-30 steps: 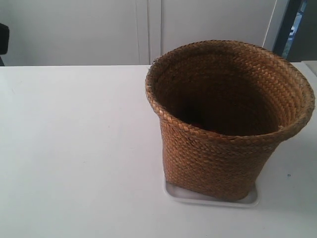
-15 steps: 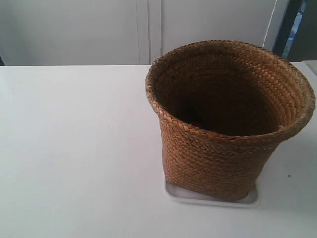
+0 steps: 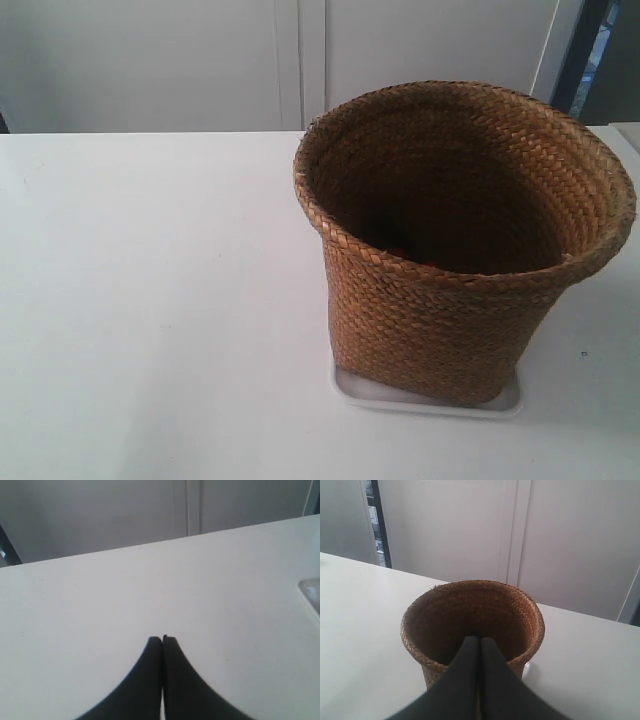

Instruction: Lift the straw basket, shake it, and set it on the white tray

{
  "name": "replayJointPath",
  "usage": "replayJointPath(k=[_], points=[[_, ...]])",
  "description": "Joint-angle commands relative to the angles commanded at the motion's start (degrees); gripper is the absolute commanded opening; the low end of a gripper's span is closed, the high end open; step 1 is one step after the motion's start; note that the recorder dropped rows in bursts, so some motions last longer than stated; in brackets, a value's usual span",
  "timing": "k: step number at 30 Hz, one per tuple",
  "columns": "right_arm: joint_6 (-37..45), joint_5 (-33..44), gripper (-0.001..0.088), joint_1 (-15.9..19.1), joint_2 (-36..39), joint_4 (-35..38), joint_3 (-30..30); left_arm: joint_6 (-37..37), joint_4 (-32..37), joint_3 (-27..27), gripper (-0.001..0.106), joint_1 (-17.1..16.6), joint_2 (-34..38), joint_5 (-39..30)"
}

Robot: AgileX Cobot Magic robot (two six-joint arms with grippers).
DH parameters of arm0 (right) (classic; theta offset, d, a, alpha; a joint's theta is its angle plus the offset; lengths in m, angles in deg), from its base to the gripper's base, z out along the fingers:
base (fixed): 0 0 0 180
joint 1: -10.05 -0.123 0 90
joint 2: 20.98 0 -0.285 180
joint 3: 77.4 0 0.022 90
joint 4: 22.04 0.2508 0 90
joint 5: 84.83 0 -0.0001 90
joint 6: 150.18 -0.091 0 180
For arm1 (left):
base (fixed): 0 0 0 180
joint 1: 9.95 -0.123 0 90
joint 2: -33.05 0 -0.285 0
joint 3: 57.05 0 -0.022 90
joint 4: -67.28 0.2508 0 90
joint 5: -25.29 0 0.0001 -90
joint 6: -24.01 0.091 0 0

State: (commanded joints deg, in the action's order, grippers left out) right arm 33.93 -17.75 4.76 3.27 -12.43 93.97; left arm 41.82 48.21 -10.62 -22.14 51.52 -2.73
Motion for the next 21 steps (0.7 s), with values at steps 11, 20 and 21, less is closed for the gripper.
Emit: replayJointPath(k=[11, 20, 21], points=[[0.0, 0.0, 0.0, 0.0, 0.0, 0.0, 0.0, -8.4, 9.8, 3.9, 0.0, 0.0, -1.5, 0.0], [0.0, 0.0, 0.0, 0.0, 0.0, 0.0, 0.0, -19.1, 20.5, 9.8, 0.0, 0.0, -8.8, 1.2], [0.0, 0.0, 0.0, 0.0, 0.0, 0.0, 0.0, -19.1, 20.5, 10.6, 0.0, 0.0, -9.5, 1.4]])
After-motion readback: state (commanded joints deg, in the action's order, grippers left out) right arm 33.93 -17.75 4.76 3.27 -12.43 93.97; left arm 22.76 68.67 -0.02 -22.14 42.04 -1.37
